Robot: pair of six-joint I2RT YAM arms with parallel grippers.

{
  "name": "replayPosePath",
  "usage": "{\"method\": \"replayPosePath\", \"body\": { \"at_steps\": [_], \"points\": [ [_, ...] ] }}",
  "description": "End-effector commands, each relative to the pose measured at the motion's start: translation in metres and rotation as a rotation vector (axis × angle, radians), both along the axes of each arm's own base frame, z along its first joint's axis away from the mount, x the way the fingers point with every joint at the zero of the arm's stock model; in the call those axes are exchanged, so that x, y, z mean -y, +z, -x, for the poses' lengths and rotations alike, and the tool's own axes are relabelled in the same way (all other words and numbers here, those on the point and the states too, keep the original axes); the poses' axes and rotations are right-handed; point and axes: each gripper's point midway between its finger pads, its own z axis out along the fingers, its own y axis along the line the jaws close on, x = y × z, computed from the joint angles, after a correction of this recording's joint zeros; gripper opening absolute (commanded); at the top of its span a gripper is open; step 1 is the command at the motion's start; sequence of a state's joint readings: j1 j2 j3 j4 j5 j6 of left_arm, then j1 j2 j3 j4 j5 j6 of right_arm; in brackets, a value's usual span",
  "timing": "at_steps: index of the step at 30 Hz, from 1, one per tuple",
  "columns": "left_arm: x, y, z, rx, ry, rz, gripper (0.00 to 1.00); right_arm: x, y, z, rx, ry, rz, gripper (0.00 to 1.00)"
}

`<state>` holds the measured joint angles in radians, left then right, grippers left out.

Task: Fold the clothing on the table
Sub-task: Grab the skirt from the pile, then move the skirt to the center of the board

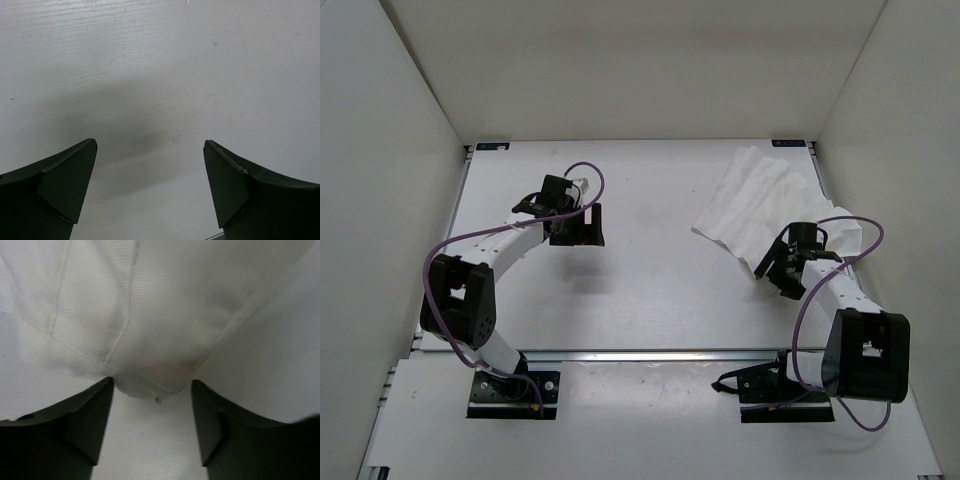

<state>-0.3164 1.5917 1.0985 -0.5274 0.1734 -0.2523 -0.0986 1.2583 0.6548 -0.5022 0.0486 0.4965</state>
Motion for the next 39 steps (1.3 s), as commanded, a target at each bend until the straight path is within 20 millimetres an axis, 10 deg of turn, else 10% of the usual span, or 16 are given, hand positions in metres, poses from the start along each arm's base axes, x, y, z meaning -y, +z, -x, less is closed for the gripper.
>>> {"method": "replayPosePath", "body": {
  "at_steps": [1,8,13,18,19,24,25,27,28,31,34,35,36,37,39],
  "points": [
    [0.006,0.021,-0.006,0.062,-0.014,0.037,0.98,-0.004,-0.006,-0.004,0.034,-0.029,-0.028,0.57],
    [0.008,0.025,-0.010,0.074,-0.023,0.050,0.99,0.011,0.007,-0.024,0.108,-0.017,0.032,0.03],
    [0.008,0.025,-0.011,0.070,-0.010,0.065,0.99,0.017,0.040,-0.060,0.163,0.073,0.055,0.00],
    [-0.004,0.025,-0.019,0.078,0.067,0.115,0.99,-0.050,0.107,-0.137,0.289,0.363,-0.054,0.00],
    [-0.005,0.026,-0.021,0.082,0.080,0.120,0.99,-0.078,0.095,-0.138,0.233,0.439,-0.064,0.00],
    [-0.020,0.041,-0.043,0.114,0.154,0.136,0.98,-0.199,0.178,-0.190,0.335,0.784,-0.165,0.00],
    [-0.019,0.044,-0.044,0.116,0.150,0.162,0.99,-0.214,0.169,-0.190,0.268,0.814,-0.172,0.00],
    [-0.028,0.061,-0.052,0.146,0.189,0.211,0.98,-0.245,0.265,-0.214,0.484,0.906,-0.123,0.00],
    [-0.030,0.066,-0.056,0.165,0.191,0.224,0.99,-0.253,0.271,-0.216,0.490,0.927,-0.129,0.00],
    [-0.028,0.092,-0.059,0.226,0.195,0.245,0.99,-0.267,0.376,-0.199,0.778,0.998,-0.213,0.00],
    [-0.027,0.110,-0.057,0.267,0.201,0.272,0.99,-0.265,0.373,-0.173,0.799,1.045,-0.159,0.00],
    [-0.028,0.114,-0.056,0.280,0.203,0.278,0.99,-0.263,0.403,-0.152,0.904,1.048,-0.128,0.00],
    [-0.030,0.114,-0.053,0.281,0.208,0.282,0.98,-0.256,0.350,-0.153,0.785,1.014,-0.126,0.00],
    [-0.035,0.120,-0.054,0.302,0.224,0.285,0.99,-0.249,0.376,-0.137,0.900,0.994,-0.137,0.00],
    [-0.037,0.127,-0.051,0.311,0.222,0.298,0.98,-0.224,0.292,-0.120,0.753,0.896,-0.335,0.00]
  ]
}}
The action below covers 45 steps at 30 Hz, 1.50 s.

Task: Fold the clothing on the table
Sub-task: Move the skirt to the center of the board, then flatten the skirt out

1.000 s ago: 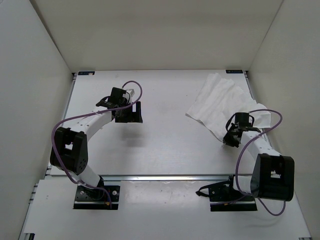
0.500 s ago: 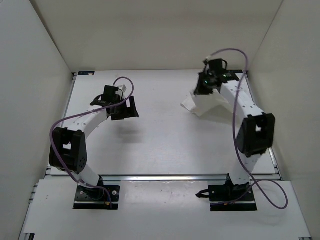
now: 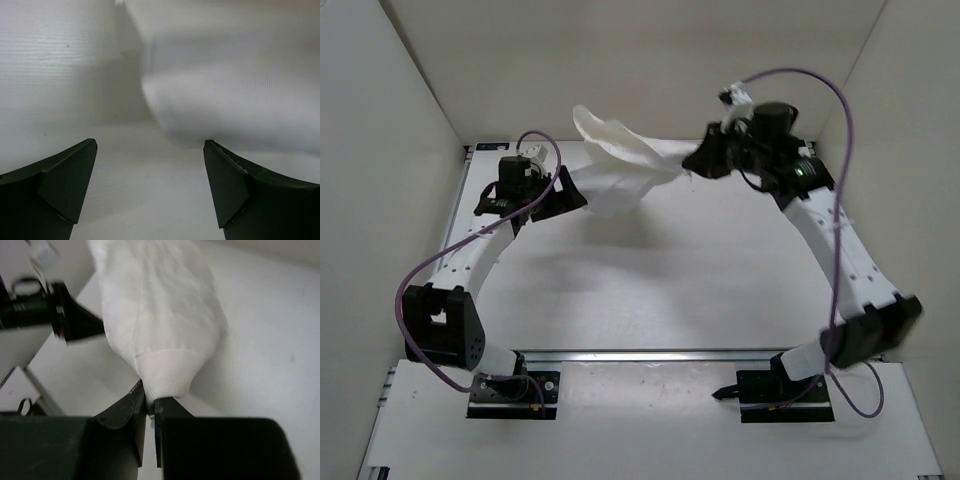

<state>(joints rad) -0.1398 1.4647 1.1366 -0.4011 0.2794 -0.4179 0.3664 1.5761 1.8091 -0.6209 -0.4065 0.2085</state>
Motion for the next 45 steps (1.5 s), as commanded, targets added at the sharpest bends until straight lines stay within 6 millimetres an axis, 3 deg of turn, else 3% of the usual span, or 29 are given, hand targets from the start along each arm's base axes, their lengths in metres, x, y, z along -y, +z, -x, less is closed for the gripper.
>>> {"method": "replayPosePath", "body": {
  "at_steps": [1,4,6,8,10,14,16,18,21,23,27,30,34,36,37,45],
  "points": [
    [-0.009,0.044,-0.002,0.120,0.020,0.031,0.99,0.031,-0.069,0.026,-0.118,-0.040,-0.159,0.00],
    [-0.013,0.056,0.003,0.148,0.026,0.027,0.99,0.046,-0.146,0.066,-0.258,-0.089,-0.078,0.00],
    [-0.007,0.057,0.009,0.141,0.005,0.039,0.99,0.044,-0.198,0.102,-0.402,-0.064,-0.078,0.00],
    [0.002,0.052,0.013,0.132,-0.022,0.055,0.99,0.048,-0.229,0.119,-0.468,-0.072,-0.077,0.00],
    [0.012,0.042,0.022,0.106,-0.060,0.089,0.99,0.049,-0.241,0.123,-0.472,-0.088,-0.072,0.01],
    [0.046,0.017,0.056,0.026,-0.169,0.143,0.99,0.055,-0.239,0.117,-0.455,-0.109,-0.114,0.00],
    [0.065,-0.007,0.086,-0.053,-0.231,0.165,0.99,0.057,-0.232,0.113,-0.441,-0.108,-0.104,0.00],
    [0.085,-0.016,0.117,-0.098,-0.299,0.196,0.98,0.058,-0.232,0.110,-0.446,-0.108,-0.088,0.00],
    [0.098,-0.041,0.152,-0.189,-0.304,0.240,0.99,0.051,-0.226,0.105,-0.432,-0.076,-0.096,0.00],
    [0.093,-0.063,0.166,-0.245,-0.282,0.247,0.98,0.050,-0.227,0.104,-0.439,-0.075,-0.101,0.00],
    [0.077,-0.085,0.162,-0.256,-0.209,0.202,0.99,0.039,-0.227,0.105,-0.449,-0.037,-0.093,0.00],
    [0.088,-0.098,0.166,-0.278,-0.242,0.264,0.98,0.031,-0.230,0.110,-0.465,-0.005,-0.071,0.00],
    [0.098,-0.089,0.151,-0.241,-0.252,0.265,0.95,0.025,-0.232,0.112,-0.478,0.011,-0.065,0.00],
    [0.102,-0.094,0.149,-0.249,-0.259,0.264,0.93,0.025,-0.233,0.113,-0.486,0.018,-0.069,0.00],
    [0.105,-0.091,0.145,-0.234,-0.257,0.272,0.91,0.025,-0.236,0.113,-0.494,0.012,-0.062,0.00],
    [0.101,-0.121,0.135,-0.298,-0.219,0.241,0.67,0.028,-0.233,0.108,-0.494,0.010,-0.069,0.00]
  ]
}}
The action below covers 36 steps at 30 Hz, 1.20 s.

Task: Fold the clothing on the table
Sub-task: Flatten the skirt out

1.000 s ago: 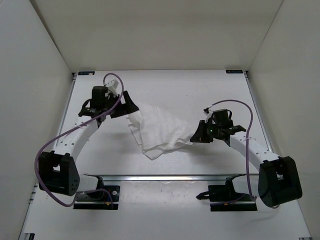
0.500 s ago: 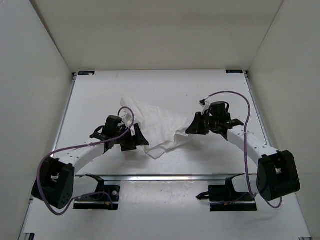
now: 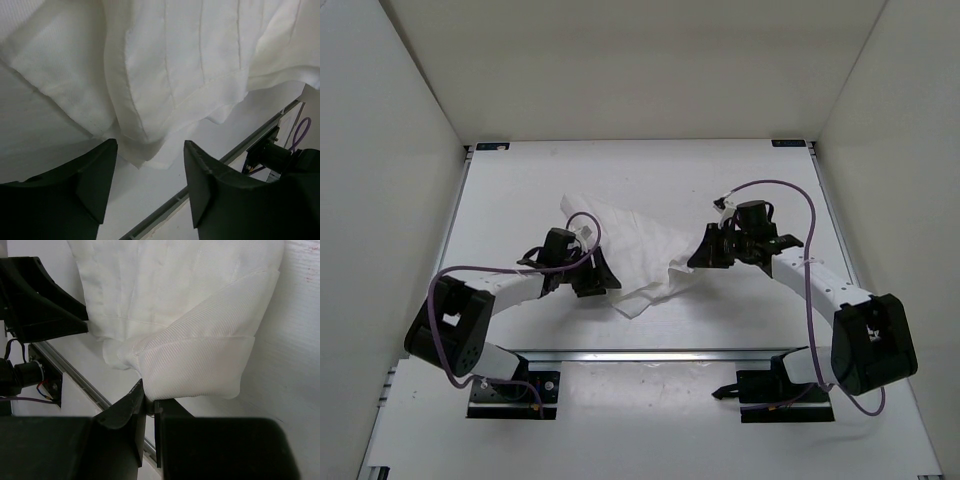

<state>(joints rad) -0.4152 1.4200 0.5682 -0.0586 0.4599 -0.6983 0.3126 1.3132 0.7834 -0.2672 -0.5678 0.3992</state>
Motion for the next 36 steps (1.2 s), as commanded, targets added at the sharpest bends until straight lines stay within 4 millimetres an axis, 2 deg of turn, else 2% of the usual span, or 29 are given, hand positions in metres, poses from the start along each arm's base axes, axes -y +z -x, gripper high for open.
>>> {"method": "replayPosePath", "body": {
  "at_steps": [1,3,4,5,6,7,9,14,17,19,20,21,22,23,24,25,26,27,28,29,30,31,32,33,34,35,36],
  "points": [
    [0.007,0.012,-0.020,0.066,-0.001,0.018,0.64,-0.007,0.015,-0.010,0.045,0.029,-0.019,0.00],
    [0.010,0.010,-0.021,0.061,-0.011,0.012,0.55,-0.005,0.018,-0.014,0.055,0.020,-0.016,0.00],
    [0.011,0.010,-0.022,0.065,-0.010,0.006,0.52,-0.004,0.013,-0.010,0.037,0.025,-0.012,0.01],
    [0.014,0.012,-0.023,0.066,-0.014,0.008,0.43,-0.005,0.017,-0.013,0.046,0.022,-0.019,0.01],
    [0.013,0.012,-0.025,0.067,-0.008,0.008,0.30,-0.004,0.017,-0.015,0.049,0.020,-0.019,0.00],
    [0.011,0.012,-0.027,0.067,0.004,0.006,0.23,-0.004,0.016,-0.016,0.050,0.020,-0.018,0.00],
    [0.011,0.021,-0.037,0.084,0.024,0.021,0.02,-0.005,0.021,-0.019,0.069,0.024,-0.016,0.00],
    [0.010,0.037,-0.051,0.132,0.039,0.000,0.00,0.005,0.029,-0.032,0.099,-0.002,0.006,0.00],
    [0.004,0.066,-0.073,0.189,0.069,0.021,0.00,0.029,0.040,-0.051,0.118,-0.064,0.053,0.00],
    [-0.008,0.090,-0.098,0.255,0.107,0.013,0.00,0.056,0.051,-0.070,0.137,-0.144,0.067,0.00],
    [-0.014,0.087,-0.103,0.245,0.121,-0.009,0.00,0.060,0.055,-0.075,0.151,-0.159,0.059,0.00],
    [-0.018,0.092,-0.112,0.275,0.121,-0.031,0.00,0.071,0.057,-0.084,0.169,-0.188,0.053,0.00],
    [-0.025,0.087,-0.123,0.274,0.127,-0.055,0.00,0.082,0.050,-0.087,0.162,-0.213,0.071,0.00],
    [-0.035,0.071,-0.130,0.231,0.144,-0.075,0.00,0.090,0.050,-0.098,0.186,-0.231,0.094,0.00],
    [-0.036,0.077,-0.137,0.231,0.129,-0.067,0.00,0.100,0.042,-0.104,0.150,-0.245,0.103,0.00],
    [-0.041,0.085,-0.158,0.247,0.137,-0.068,0.00,0.104,0.053,-0.113,0.168,-0.242,0.117,0.00],
    [-0.043,0.075,-0.161,0.195,0.129,-0.083,0.00,0.104,0.065,-0.131,0.189,-0.233,0.119,0.01],
    [-0.042,0.104,-0.180,0.260,0.109,-0.093,0.00,0.119,0.060,-0.138,0.147,-0.265,0.124,0.00],
    [-0.038,0.133,-0.206,0.347,0.100,-0.116,0.00,0.121,0.089,-0.155,0.212,-0.255,0.117,0.00],
    [-0.039,0.137,-0.214,0.360,0.089,-0.182,0.00,0.124,0.122,-0.176,0.296,-0.260,0.115,0.00],
    [-0.036,0.175,-0.237,0.441,0.112,-0.218,0.00,0.126,0.129,-0.187,0.312,-0.263,0.119,0.00],
    [-0.039,0.229,-0.255,0.552,0.138,-0.250,0.00,0.132,0.165,-0.207,0.393,-0.281,0.119,0.00],
    [-0.033,0.286,-0.272,0.679,0.156,-0.232,0.00,0.138,0.219,-0.222,0.514,-0.303,0.112,0.00],
    [-0.032,0.298,-0.276,0.689,0.164,-0.242,0.00,0.138,0.264,-0.229,0.599,-0.301,0.094,0.00],
    [-0.036,0.349,-0.278,0.796,0.198,-0.214,0.00,0.143,0.273,-0.235,0.611,-0.304,0.096,0.00],
    [-0.038,0.385,-0.275,0.866,0.232,-0.176,0.00,0.144,0.316,-0.231,0.713,-0.294,0.082,0.00],
    [-0.044,0.416,-0.265,0.938,0.269,-0.156,0.00,0.140,0.344,-0.223,0.789,-0.271,0.079,0.00]
  ]
}}
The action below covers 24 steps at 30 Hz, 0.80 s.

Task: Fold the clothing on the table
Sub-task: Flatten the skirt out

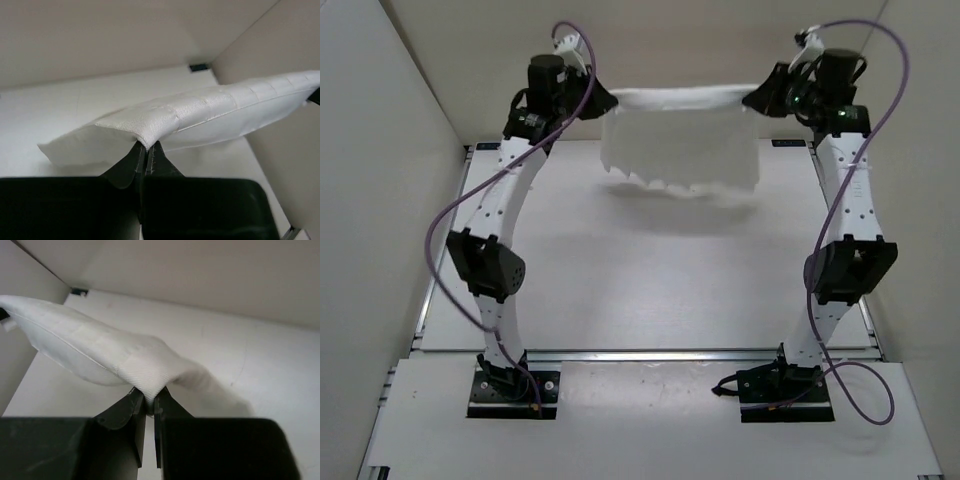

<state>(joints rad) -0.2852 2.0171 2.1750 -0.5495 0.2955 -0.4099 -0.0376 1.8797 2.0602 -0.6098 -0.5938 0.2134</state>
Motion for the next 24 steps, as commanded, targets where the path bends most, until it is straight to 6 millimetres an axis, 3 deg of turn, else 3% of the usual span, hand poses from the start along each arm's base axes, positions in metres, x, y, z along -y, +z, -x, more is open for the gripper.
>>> {"method": "replayPosePath", "body": {
  "at_steps": [1,2,3,4,5,6,7,8,9,10,11,13,14,15,16,17,18,20,24],
  "points": [
    [-0.060,0.157,0.047,0.331,0.193,0.010,0.00,0.030,0.134,0.030,0.347,-0.064,0.089,0.00],
    [-0.063,0.154,0.048,0.355,0.219,0.011,0.00,0.029,0.142,0.036,0.369,-0.074,0.099,0.00],
    [-0.064,0.148,0.064,0.358,0.219,0.001,0.00,0.033,0.138,0.045,0.366,-0.090,0.125,0.00],
    [-0.069,0.172,0.082,0.436,0.242,0.021,0.00,0.033,0.132,0.058,0.376,-0.094,0.145,0.00],
    [-0.071,0.147,0.081,0.401,0.259,0.000,0.00,0.037,0.126,0.060,0.381,-0.107,0.151,0.00],
    [-0.074,0.128,0.089,0.371,0.260,-0.012,0.00,0.039,0.109,0.070,0.370,-0.101,0.148,0.00],
    [-0.079,0.127,0.098,0.379,0.256,-0.013,0.00,0.041,0.073,0.079,0.299,-0.097,0.146,0.00],
    [-0.076,0.103,0.106,0.341,0.227,-0.032,0.00,0.044,0.041,0.090,0.234,-0.108,0.138,0.00],
    [-0.077,0.063,0.108,0.267,0.230,-0.078,0.00,0.044,0.022,0.095,0.201,-0.102,0.139,0.00],
    [-0.076,0.030,0.120,0.217,0.219,-0.126,0.00,0.042,-0.018,0.109,0.118,-0.100,0.136,0.00],
    [-0.072,0.015,0.135,0.185,0.199,-0.134,0.00,0.035,-0.029,0.120,0.108,-0.084,0.139,0.00],
    [-0.076,-0.069,0.165,0.009,0.172,-0.196,0.00,0.012,-0.109,0.156,-0.070,-0.042,0.110,0.00],
    [-0.080,-0.077,0.178,-0.016,0.181,-0.183,0.00,0.000,-0.142,0.179,-0.160,-0.014,0.070,0.00],
    [-0.083,-0.109,0.197,-0.085,0.172,-0.192,0.00,-0.014,-0.154,0.196,-0.191,0.020,0.058,0.00],
    [-0.085,-0.141,0.214,-0.173,0.161,-0.203,0.00,-0.031,-0.185,0.220,-0.278,0.057,0.040,0.00],
    [-0.087,-0.145,0.225,-0.182,0.153,-0.193,0.00,-0.036,-0.210,0.241,-0.351,0.059,0.018,0.00],
    [-0.087,-0.161,0.243,-0.224,0.137,-0.206,0.00,-0.048,-0.213,0.252,-0.356,0.092,0.015,0.00],
    [-0.092,-0.184,0.265,-0.297,0.127,-0.233,0.00,-0.066,-0.236,0.284,-0.452,0.152,-0.024,0.00],
    [-0.091,-0.206,0.294,-0.411,0.073,-0.218,0.00,-0.068,-0.242,0.292,-0.478,0.161,-0.050,0.00]
  ]
}}
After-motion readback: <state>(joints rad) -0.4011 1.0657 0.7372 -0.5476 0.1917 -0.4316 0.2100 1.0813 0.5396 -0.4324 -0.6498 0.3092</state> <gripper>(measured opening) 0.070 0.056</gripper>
